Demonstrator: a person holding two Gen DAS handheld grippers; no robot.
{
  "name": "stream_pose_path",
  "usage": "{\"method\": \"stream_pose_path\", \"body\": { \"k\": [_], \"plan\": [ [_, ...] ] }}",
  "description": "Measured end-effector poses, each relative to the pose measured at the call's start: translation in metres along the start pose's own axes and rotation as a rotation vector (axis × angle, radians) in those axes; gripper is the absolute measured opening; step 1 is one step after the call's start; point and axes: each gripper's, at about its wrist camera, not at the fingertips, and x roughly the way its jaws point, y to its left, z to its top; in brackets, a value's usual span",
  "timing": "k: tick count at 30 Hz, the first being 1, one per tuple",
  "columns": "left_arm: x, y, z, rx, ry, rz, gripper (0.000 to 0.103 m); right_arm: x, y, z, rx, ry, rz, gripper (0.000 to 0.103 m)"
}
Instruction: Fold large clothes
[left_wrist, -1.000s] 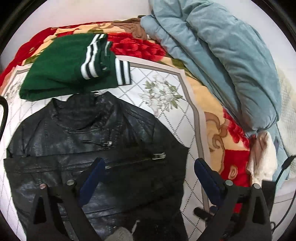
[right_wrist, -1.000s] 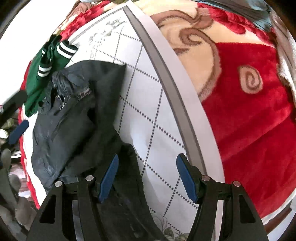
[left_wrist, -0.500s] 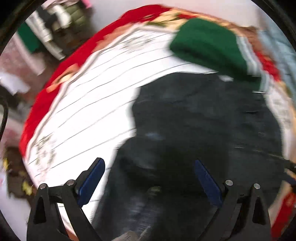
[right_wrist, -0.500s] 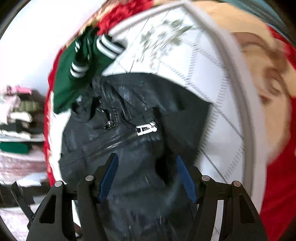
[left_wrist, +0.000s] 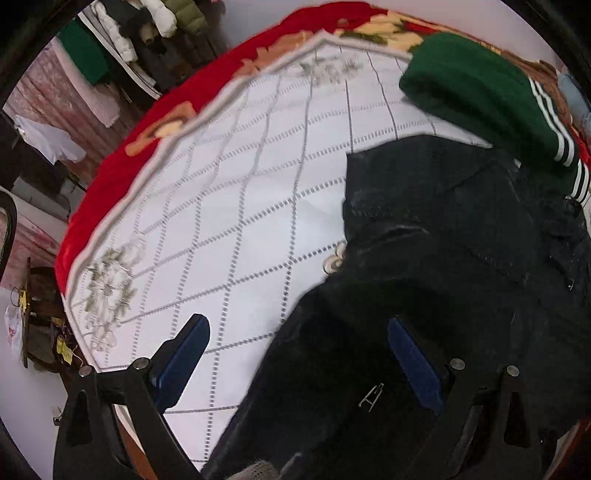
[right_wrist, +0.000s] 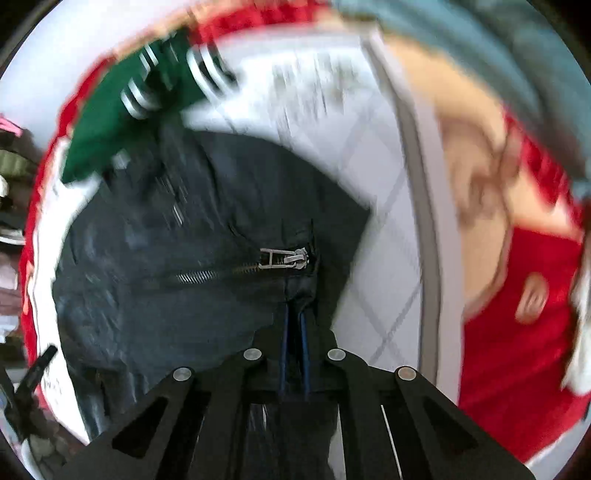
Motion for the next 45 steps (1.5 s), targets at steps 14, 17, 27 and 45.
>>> {"method": "stream_pose_path", "body": {
  "k": [14, 17, 27, 45],
  "plan": [
    [0.062, -0.015, 0.012, 0.083, 0.047, -0.058, 0.103, 0.055, -0.071, -0.013, 0.333, 0.121, 0.332, 0.064],
    [0.069, -0.013, 0.019, 0.097, 0.054, -0.086, 0.103, 0.06, -0.054, -0.015, 0.381, 0.095, 0.387, 0.036],
    [0.084, -0.016, 0.074, 0.208, 0.004, -0.123, 0.103, 0.056, -0.018, -0.02, 0.359, 0.136, 0.386, 0.031],
    [0.059, -0.031, 0.029, 0.224, 0.015, 0.0, 0.103, 0.046, 0.029, -0.058, -0.026, 0.237, 0.059, 0.04]
  ]
}}
